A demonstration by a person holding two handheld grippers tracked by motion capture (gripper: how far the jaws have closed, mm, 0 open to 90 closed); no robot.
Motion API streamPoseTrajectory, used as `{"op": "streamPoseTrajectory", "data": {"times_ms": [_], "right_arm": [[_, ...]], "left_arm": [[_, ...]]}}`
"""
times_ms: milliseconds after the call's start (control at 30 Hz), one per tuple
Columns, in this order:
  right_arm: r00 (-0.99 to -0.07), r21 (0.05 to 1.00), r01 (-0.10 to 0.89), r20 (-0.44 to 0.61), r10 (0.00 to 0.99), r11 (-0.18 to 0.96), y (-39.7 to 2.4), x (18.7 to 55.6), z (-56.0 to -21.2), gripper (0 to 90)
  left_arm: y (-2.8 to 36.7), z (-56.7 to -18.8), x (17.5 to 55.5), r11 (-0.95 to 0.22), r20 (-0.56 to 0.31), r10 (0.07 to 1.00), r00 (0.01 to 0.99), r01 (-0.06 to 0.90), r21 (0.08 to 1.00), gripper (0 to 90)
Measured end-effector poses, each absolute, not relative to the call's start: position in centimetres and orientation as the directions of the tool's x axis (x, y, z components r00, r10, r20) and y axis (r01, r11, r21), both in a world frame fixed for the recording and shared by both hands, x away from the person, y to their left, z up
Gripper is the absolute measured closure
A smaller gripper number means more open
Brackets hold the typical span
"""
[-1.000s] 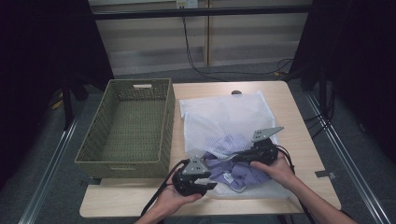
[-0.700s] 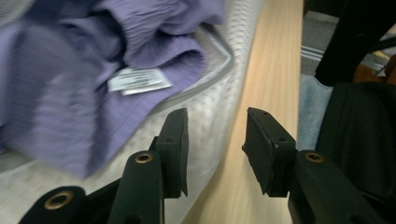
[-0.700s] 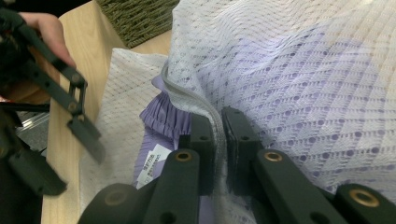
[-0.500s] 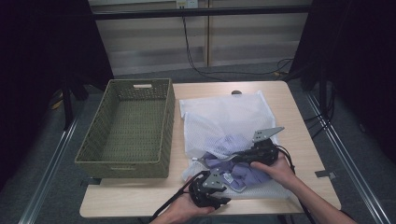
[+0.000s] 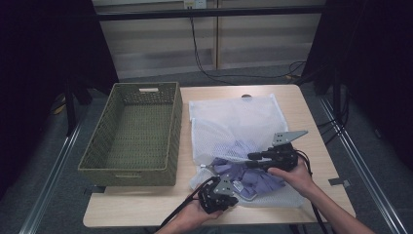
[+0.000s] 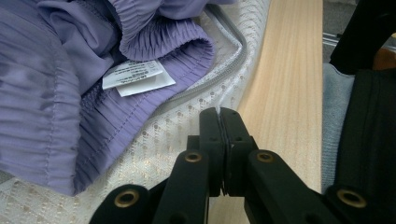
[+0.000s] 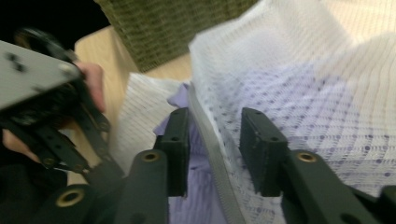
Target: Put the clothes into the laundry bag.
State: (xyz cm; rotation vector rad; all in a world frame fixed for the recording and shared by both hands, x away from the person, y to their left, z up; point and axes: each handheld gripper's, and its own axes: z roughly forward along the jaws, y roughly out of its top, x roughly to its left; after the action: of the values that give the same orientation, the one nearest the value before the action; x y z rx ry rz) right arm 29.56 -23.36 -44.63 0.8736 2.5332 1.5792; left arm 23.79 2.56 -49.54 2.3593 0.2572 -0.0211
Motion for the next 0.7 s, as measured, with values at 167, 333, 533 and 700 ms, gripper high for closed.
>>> {"op": "streamPoseTrajectory", "data": {"times_ms": [167, 333, 533, 700], "right_arm": [[-0.852, 0.863, 0.408, 0.243, 0.464, 0.298, -24.0, 28.0, -43.6, 59.4], [-0.871, 0.854, 0.405, 0.252, 0.422, 0.326, -23.9, 26.9, -43.9, 72.9], [-0.888, 0.786, 0.428, 0.275, 0.367, 0.446, -22.2, 25.9, -46.0, 83.4], [-0.892, 0.745, 0.431, 0.265, 0.367, 0.508, -21.4, 25.7, -47.0, 76.3]], "left_arm": [[2.6, -49.5, 23.9, -0.706, -0.09, 0.174, 0.981, 0.187, 0.683, 89.2], [2.6, -49.5, 23.9, -0.707, -0.093, 0.174, 0.98, 0.19, 0.681, 89.2], [2.6, -49.5, 24.0, -0.703, -0.097, 0.172, 0.98, 0.191, 0.685, 89.2], [2.6, -49.5, 24.0, -0.708, -0.095, 0.174, 0.98, 0.191, 0.68, 89.2]]}}
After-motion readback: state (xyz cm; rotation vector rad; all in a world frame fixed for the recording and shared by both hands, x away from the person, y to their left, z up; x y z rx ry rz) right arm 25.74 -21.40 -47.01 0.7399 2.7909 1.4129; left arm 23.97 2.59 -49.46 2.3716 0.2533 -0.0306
